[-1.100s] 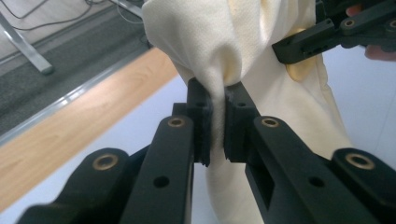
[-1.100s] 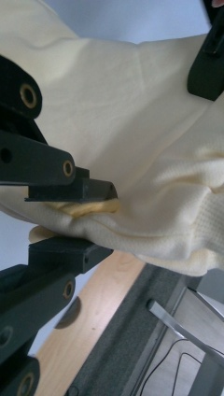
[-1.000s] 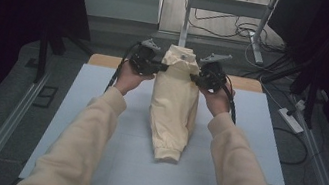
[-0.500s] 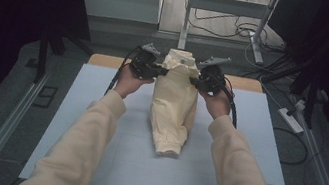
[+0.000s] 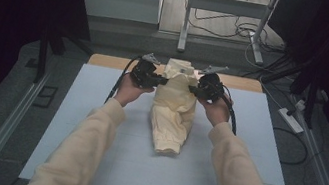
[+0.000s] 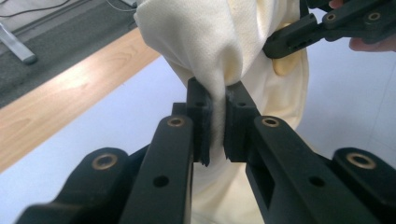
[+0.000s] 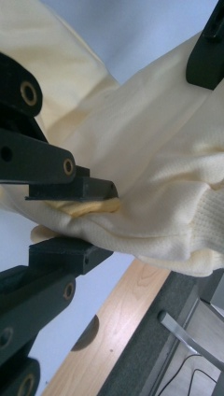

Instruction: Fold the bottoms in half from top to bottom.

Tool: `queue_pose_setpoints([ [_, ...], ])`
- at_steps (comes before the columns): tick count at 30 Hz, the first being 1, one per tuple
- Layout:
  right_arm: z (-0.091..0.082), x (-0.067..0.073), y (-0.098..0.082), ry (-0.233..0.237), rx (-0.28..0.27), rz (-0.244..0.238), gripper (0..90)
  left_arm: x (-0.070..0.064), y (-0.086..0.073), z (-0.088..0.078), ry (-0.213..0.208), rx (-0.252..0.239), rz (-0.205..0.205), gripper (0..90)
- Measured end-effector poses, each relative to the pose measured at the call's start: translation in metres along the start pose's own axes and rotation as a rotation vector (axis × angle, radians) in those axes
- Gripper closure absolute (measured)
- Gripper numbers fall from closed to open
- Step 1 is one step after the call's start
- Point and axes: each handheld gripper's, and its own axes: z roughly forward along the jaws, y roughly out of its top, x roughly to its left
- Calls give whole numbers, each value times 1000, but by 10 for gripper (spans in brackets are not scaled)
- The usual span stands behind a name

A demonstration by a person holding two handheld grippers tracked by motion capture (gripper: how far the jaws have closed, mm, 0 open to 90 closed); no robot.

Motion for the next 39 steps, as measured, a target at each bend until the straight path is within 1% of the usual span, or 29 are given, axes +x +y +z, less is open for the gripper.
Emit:
queue_pose_setpoints([
  [3, 1, 1, -4, 7, 4, 3, 730, -3, -6, 1, -11, 0, 0, 822],
  [8, 2, 4, -11, 18, 16, -8, 730, -8, -14, 2, -25, 3, 2, 822],
  [15, 1, 8, -20, 32, 30, -13, 728, -13, -24, 4, -34, 2, 0, 820],
  [22, 0, 11, -23, 52, 40, -5, 728, -14, -30, 4, -47, 8, -9, 820],
  [23, 0, 12, -24, 55, 40, -7, 728, -14, -31, 4, -48, 13, -4, 819],
  [26, 0, 14, -27, 63, 45, 2, 728, -15, -34, 4, -53, 15, -7, 819],
  [31, -1, 16, -32, 72, 50, 1, 728, -17, -39, 6, -61, 17, -8, 819],
  [39, -1, 18, -38, 87, 51, 10, 728, -17, -42, 8, -68, 25, -10, 819],
])
